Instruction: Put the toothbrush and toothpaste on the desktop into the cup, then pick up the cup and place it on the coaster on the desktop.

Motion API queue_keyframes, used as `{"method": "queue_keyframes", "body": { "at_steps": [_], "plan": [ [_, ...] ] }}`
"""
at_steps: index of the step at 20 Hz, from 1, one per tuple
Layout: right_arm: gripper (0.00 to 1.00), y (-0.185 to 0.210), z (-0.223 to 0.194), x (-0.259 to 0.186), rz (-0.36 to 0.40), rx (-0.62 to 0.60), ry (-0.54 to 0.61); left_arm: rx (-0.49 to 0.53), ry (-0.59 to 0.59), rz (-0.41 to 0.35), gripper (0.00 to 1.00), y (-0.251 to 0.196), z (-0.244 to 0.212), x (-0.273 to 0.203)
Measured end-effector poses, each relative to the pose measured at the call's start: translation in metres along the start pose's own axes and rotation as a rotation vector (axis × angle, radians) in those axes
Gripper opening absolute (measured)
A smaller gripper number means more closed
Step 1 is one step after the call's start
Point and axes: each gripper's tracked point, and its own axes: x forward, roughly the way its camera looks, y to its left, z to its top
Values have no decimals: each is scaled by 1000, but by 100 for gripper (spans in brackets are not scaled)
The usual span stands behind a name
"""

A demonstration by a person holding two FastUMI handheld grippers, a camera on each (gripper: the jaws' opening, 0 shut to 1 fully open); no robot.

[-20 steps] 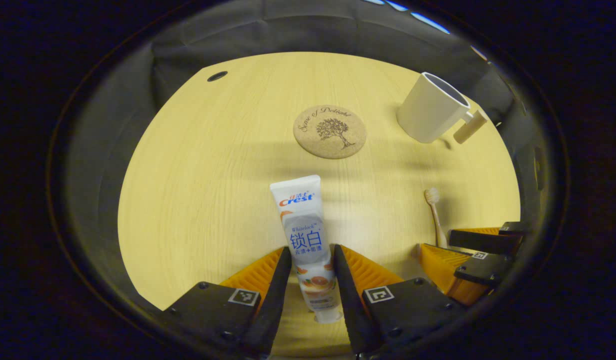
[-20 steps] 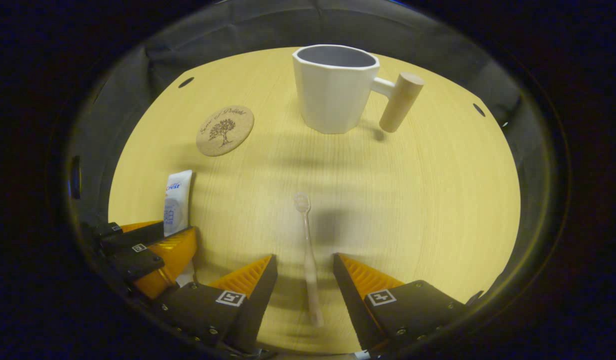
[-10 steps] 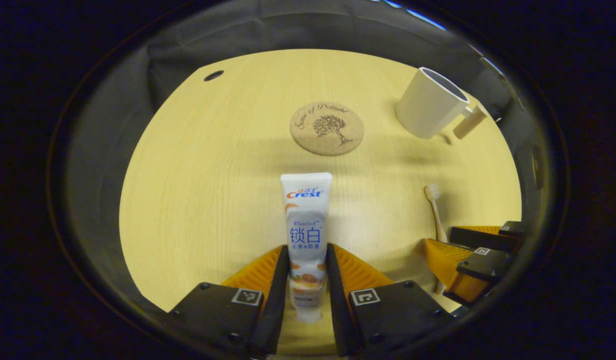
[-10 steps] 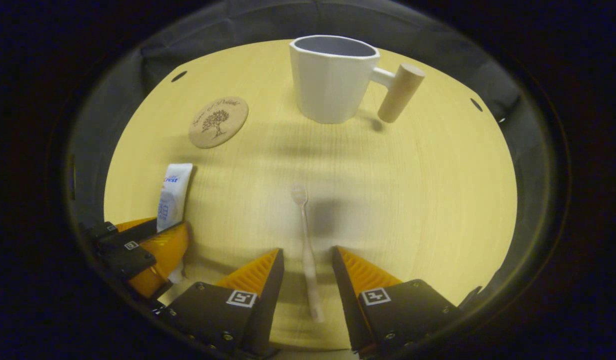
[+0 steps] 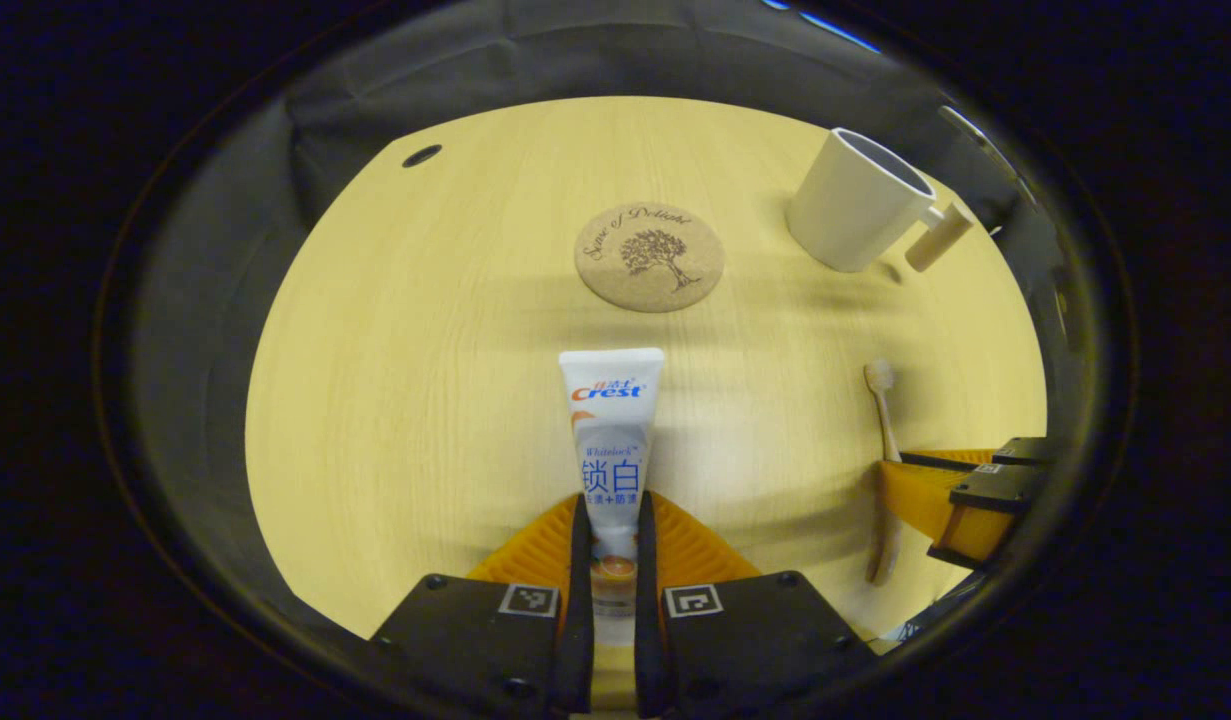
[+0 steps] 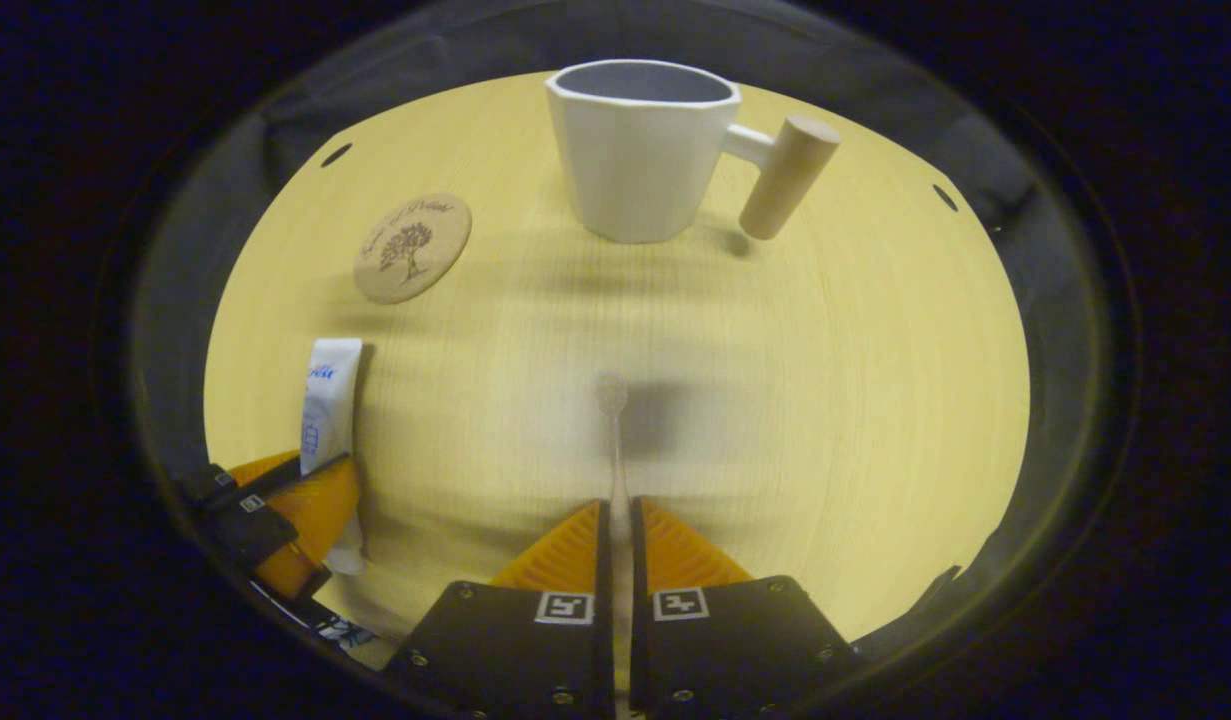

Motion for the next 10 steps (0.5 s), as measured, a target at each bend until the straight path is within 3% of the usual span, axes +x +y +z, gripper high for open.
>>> {"method": "queue_keyframes", "body": {
  "at_steps": [2, 3, 4, 10],
  "plan": [
    [9, 1, 2, 1, 13, 29, 3, -12, -2, -2, 22, 1, -1, 0],
    [8, 0, 3, 0, 22, 39, 3, -29, -29, 9, 25, 6, 6, -2],
    [9, 0, 4, 0, 33, 53, -8, -40, -27, 13, 15, 7, 6, -5],
    [8, -7, 20, -21, 89, 129, -83, -49, -74, 51, 14, 24, 12, -24]
  ]
}}
